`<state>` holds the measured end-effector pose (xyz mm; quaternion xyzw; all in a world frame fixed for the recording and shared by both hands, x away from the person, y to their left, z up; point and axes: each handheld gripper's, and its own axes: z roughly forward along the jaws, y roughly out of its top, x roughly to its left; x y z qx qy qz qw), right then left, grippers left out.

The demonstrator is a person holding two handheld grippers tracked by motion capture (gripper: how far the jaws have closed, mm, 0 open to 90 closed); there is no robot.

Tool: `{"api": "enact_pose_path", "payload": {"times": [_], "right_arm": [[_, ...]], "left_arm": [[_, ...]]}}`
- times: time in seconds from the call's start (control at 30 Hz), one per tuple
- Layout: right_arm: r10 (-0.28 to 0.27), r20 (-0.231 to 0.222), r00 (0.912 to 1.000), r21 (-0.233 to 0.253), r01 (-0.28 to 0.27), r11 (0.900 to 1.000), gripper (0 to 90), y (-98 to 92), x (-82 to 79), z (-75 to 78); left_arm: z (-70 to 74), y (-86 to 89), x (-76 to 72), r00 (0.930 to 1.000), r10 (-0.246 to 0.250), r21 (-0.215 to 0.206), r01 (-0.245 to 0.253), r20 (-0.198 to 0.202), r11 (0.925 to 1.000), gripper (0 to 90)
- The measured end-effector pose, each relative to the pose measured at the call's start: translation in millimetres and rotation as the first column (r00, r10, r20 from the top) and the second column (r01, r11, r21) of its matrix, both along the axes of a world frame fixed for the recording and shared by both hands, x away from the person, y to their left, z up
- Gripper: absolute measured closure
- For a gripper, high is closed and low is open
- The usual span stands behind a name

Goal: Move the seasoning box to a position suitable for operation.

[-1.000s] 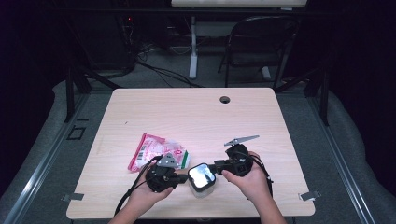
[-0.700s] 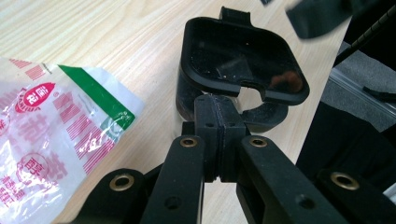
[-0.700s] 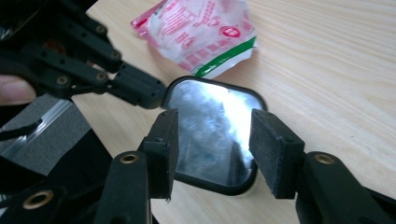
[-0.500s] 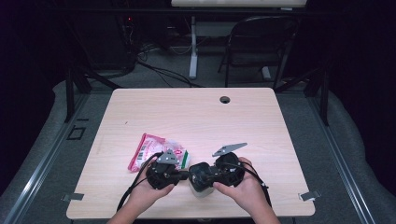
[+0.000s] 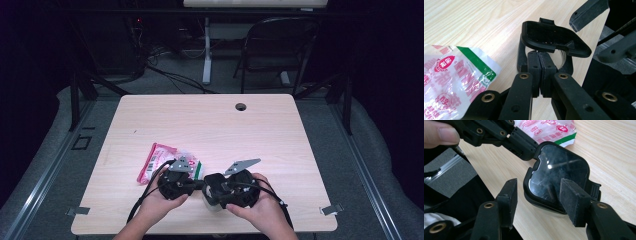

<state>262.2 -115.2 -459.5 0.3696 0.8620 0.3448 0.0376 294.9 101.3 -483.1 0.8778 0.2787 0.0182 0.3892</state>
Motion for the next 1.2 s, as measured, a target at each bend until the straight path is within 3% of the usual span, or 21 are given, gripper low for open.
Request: {"api": "enact_pose_path", "payload": {"times": [0.17,0.37,0.57,0.77,0.9,1.2], "right_arm": [[0.003,0.036,0.9994,-0.062,-0.001,0.998,47.1,5.1,-2.4,-3.3],[-0.005,0.064,0.9979,-0.092,0.011,0.996,48.5,6.9,-2.2,-4.9],[-0.013,0.049,0.9987,-0.072,0.016,0.997,50.7,4.1,-1.2,-3.3],[-0.012,0.040,0.9991,-0.061,0.014,0.998,51.0,2.2,-0.2,-2.6],[-0.013,0.040,0.9991,-0.056,0.015,0.998,51.1,1.8,0.1,-2.7],[-0.016,0.037,0.9992,-0.033,0.018,0.999,51.7,-0.9,1.1,-2.4]], "left_arm": [[2.5,-0.6,-0.3,1.0000,0.003,-0.013,-0.002,0.007,0.9999,88.3],[2.7,-0.4,-0.5,0.9999,0.007,-0.017,-0.007,0.011,0.9998,87.5],[-5.3,-3.1,2.2,0.9994,0.025,0.021,-0.026,0.023,0.9994,77.7],[-11.9,-7.0,3.9,0.9981,0.059,0.019,-0.059,0.020,0.9981,68.7],[-17.0,-11.7,3.7,0.9984,0.053,0.032,-0.054,0.018,0.9980,64.5],[-21.2,-13.5,3.1,0.9982,0.057,0.031,-0.057,0.021,0.9979,64.1]]}}
